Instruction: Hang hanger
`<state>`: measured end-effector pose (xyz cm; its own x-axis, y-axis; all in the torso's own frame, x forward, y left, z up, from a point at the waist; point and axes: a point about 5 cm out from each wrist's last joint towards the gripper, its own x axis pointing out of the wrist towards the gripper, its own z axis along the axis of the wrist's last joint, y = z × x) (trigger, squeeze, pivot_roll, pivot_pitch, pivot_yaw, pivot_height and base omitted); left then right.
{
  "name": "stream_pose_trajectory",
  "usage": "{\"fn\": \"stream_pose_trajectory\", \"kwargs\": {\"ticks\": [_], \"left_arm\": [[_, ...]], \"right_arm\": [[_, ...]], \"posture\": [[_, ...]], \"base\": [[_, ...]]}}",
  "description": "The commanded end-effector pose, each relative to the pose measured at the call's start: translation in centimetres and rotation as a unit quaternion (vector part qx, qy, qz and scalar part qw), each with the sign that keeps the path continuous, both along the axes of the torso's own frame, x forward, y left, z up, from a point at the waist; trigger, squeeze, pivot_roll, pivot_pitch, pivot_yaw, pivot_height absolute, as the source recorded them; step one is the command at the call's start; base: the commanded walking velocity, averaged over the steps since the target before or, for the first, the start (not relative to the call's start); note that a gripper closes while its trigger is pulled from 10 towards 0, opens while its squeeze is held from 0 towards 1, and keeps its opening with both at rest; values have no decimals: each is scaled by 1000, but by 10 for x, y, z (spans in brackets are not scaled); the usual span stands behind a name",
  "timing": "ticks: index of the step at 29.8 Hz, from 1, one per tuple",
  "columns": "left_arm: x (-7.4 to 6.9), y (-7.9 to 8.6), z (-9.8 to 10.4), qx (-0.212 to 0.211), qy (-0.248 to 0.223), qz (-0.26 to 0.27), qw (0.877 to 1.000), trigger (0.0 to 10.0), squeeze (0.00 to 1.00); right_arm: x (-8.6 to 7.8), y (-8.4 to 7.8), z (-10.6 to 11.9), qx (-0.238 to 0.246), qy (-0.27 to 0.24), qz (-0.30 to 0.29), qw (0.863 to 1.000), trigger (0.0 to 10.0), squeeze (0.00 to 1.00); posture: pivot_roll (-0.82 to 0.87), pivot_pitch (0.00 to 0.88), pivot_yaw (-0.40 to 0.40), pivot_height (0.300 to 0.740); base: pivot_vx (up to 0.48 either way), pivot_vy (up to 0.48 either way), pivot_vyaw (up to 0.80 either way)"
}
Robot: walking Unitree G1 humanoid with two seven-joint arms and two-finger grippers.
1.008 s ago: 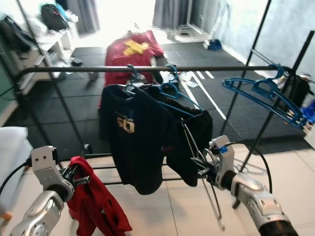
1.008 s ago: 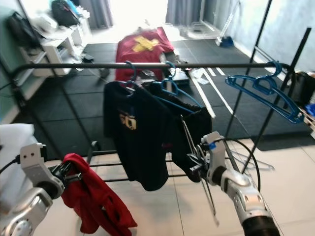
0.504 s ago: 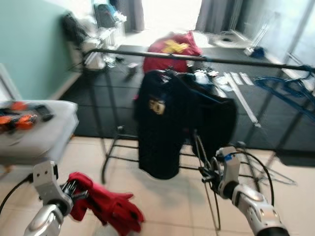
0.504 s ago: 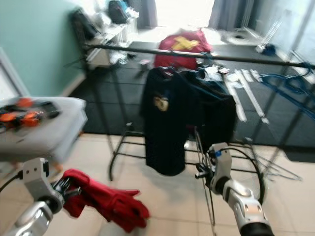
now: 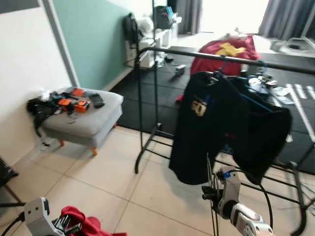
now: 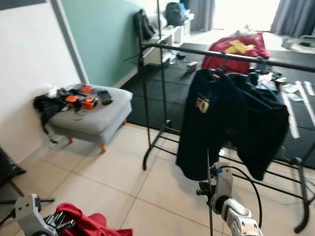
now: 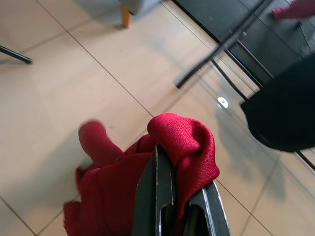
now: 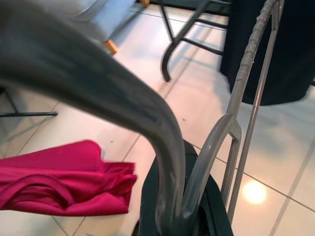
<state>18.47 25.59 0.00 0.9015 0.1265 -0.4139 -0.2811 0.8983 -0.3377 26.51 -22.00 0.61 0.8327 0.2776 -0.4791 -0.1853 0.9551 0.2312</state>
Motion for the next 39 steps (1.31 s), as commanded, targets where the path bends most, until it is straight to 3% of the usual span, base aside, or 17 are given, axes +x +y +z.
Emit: {"fn": "stream_pose_trajectory", "kwargs": {"ticks": [1, 18, 23, 39], "left_arm": [[2, 0, 3, -5, -19, 10, 1000, 10000, 0], [13, 7, -7, -16, -34, 32, 999, 10000, 0], [9, 10, -4, -16, -45, 47, 998, 10000, 0], [1, 16, -6, -1, -52, 50, 997, 10000, 0]], "right_arm": [[2, 0, 0, 0, -3, -2, 1000, 10000, 0], [9, 0, -7, -2, 8, -13, 1000, 10000, 0], [11, -3, -5, 2, 7, -13, 1000, 10000, 0], [9, -8, -7, 2, 3, -17, 1000, 10000, 0]], "posture": [[-41, 0, 13, 740], [-36, 0, -5, 740], [-9, 0, -43, 740], [-3, 0, -29, 740]], "base": [[0, 0, 700], [0, 0, 699], [0, 0, 703], [0, 0, 700]]}}
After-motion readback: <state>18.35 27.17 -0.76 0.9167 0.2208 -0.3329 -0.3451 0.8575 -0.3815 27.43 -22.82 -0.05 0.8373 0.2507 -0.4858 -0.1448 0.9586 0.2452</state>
